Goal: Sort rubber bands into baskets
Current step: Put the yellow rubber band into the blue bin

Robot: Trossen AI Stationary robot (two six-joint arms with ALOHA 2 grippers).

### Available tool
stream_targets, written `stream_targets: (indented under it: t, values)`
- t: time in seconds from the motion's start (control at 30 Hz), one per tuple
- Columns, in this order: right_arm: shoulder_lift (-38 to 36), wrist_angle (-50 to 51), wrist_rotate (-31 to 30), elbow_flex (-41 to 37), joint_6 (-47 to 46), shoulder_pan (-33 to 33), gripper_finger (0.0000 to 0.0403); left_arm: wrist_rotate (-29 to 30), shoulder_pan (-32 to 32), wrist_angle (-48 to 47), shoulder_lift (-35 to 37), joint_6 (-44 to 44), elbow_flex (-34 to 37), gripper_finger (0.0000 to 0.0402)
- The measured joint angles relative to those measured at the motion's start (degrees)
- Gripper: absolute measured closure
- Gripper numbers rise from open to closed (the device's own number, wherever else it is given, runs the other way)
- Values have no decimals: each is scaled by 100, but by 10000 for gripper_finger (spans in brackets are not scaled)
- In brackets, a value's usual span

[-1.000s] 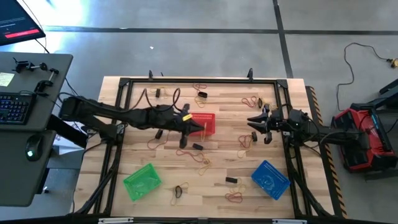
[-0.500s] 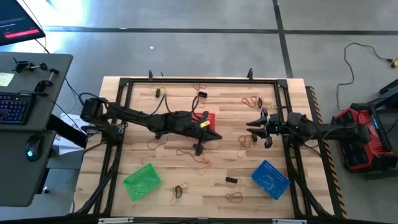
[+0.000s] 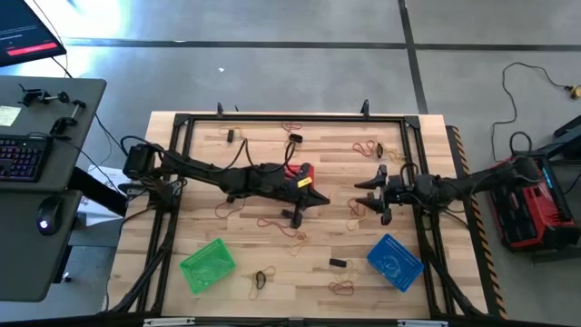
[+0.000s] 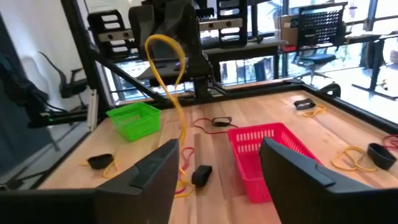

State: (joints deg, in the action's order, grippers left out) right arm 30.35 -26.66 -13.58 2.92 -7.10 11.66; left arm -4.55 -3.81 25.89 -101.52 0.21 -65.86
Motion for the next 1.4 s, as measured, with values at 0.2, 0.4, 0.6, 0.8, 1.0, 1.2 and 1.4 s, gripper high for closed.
stream_targets:
  t: [0.2,0.4,0.6,0.8,1.0,1.2,1.4]
  values:
    - [1056,-1084,-505,0,7,390,177,85,0,32,-93,-12,4,401]
    - [2007,-2313,-770,3,55,665,177,120,9,90,-91,-2,4,401]
    - [3038,-2462,-1108,658,118,835,177,120,9,96,-91,2,4,401]
    - [4038,-1962,-1952,1729,342,1020,177,118,9,94,-91,2,4,401]
    - [4621,-1500,-2352,2360,66,1064,177,118,2,98,-91,8,4,401]
    - [4774,-1420,-2557,2518,56,1079,208,118,2,93,-91,62,15,401]
    - [4771,-1423,-2976,2518,100,1255,305,118,0,61,-91,111,17,401]
